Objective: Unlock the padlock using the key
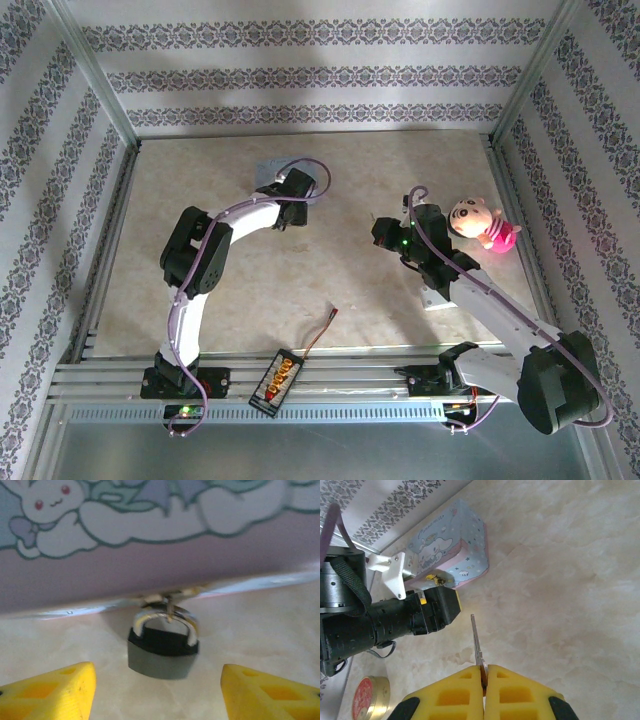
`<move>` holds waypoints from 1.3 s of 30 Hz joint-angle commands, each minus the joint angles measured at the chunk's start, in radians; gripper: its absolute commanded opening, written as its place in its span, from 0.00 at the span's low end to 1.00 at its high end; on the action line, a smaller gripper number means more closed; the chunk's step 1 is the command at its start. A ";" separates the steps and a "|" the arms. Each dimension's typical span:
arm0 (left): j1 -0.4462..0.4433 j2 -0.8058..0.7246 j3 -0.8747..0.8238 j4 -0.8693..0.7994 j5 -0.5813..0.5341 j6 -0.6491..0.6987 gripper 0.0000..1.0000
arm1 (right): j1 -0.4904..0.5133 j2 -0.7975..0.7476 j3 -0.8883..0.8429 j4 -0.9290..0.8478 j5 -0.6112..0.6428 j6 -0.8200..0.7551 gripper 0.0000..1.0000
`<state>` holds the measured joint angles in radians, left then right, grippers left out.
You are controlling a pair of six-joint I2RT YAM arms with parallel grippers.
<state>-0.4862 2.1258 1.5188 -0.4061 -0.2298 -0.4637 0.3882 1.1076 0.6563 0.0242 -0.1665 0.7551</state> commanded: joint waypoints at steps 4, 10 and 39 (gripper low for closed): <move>0.012 0.030 0.017 0.084 0.006 0.005 0.61 | -0.008 -0.003 -0.004 -0.005 0.039 -0.014 0.00; 0.012 0.048 0.031 0.108 -0.062 0.015 0.59 | -0.008 0.013 0.002 0.005 0.035 -0.012 0.00; 0.024 0.108 0.074 0.184 -0.044 0.008 0.44 | -0.008 0.040 -0.001 0.051 0.003 -0.007 0.00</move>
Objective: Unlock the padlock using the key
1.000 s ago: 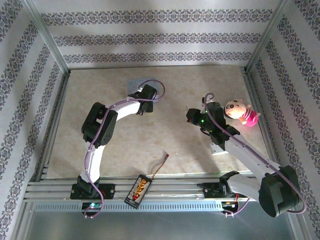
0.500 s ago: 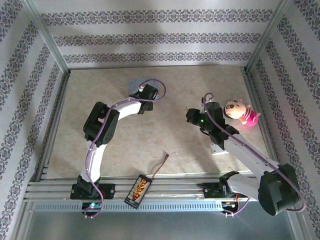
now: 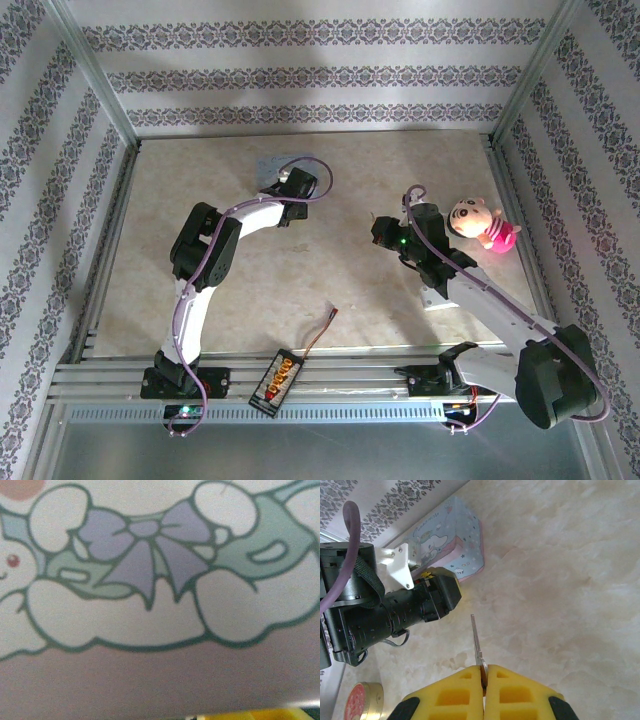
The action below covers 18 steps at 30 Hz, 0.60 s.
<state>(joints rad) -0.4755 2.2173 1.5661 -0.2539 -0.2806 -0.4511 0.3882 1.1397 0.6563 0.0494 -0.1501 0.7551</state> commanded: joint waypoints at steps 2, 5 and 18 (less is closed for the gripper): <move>0.013 0.018 0.030 0.035 0.004 -0.003 0.38 | -0.008 0.012 -0.001 0.028 -0.017 -0.007 0.00; 0.013 0.015 0.033 0.031 0.003 -0.003 0.29 | -0.008 0.020 -0.001 0.034 -0.024 -0.007 0.00; 0.011 -0.062 -0.014 -0.071 0.093 -0.157 0.07 | 0.023 0.082 -0.004 0.044 -0.046 -0.042 0.00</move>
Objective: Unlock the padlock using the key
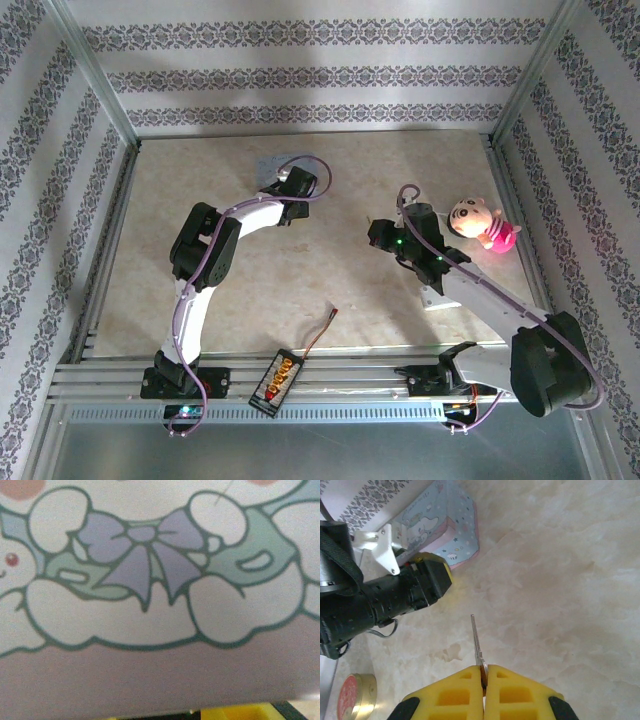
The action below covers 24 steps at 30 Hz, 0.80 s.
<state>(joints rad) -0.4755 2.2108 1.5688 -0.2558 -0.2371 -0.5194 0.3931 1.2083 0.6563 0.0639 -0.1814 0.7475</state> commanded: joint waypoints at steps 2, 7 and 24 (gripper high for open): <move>0.011 -0.065 -0.018 -0.128 0.074 -0.168 0.03 | 0.032 0.029 -0.012 0.037 -0.016 -0.036 0.00; -0.001 -0.098 -0.044 -0.253 0.102 -0.363 0.01 | 0.071 0.071 -0.036 0.071 -0.023 -0.031 0.00; -0.194 -0.166 -0.091 -0.345 0.101 -0.440 0.06 | 0.083 0.031 -0.141 0.092 -0.019 -0.029 0.00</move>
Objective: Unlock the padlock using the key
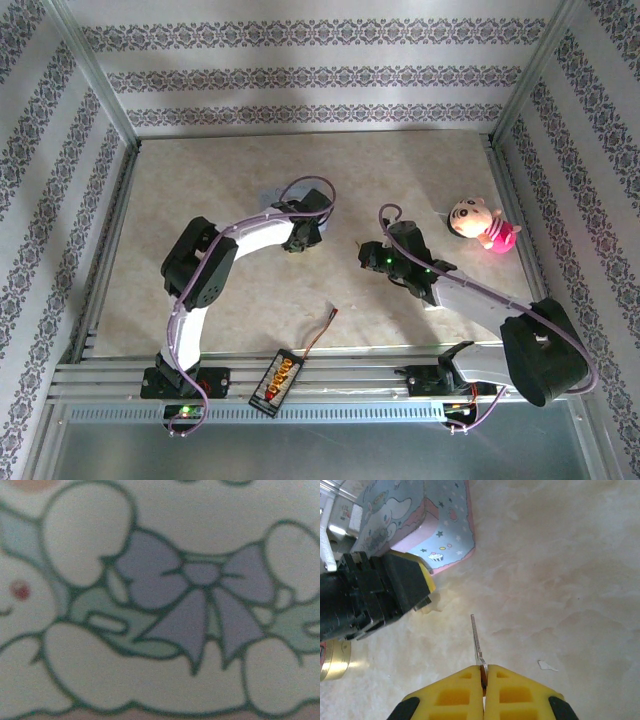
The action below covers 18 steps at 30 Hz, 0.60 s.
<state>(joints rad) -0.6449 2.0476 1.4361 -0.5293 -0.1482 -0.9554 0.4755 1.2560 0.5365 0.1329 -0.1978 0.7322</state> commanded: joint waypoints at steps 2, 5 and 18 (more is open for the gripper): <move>-0.027 0.022 0.069 -0.072 0.055 0.003 0.07 | -0.003 -0.010 -0.031 0.030 -0.016 -0.022 0.00; -0.027 0.044 0.107 -0.089 0.073 0.009 0.07 | 0.002 0.004 -0.053 0.087 -0.050 -0.039 0.00; -0.016 0.060 0.191 -0.131 0.149 -0.027 0.10 | 0.121 0.195 -0.162 0.605 -0.068 -0.087 0.00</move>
<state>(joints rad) -0.6659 2.1147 1.6054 -0.6273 -0.0196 -0.9535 0.5819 1.4071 0.3992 0.5335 -0.2550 0.6544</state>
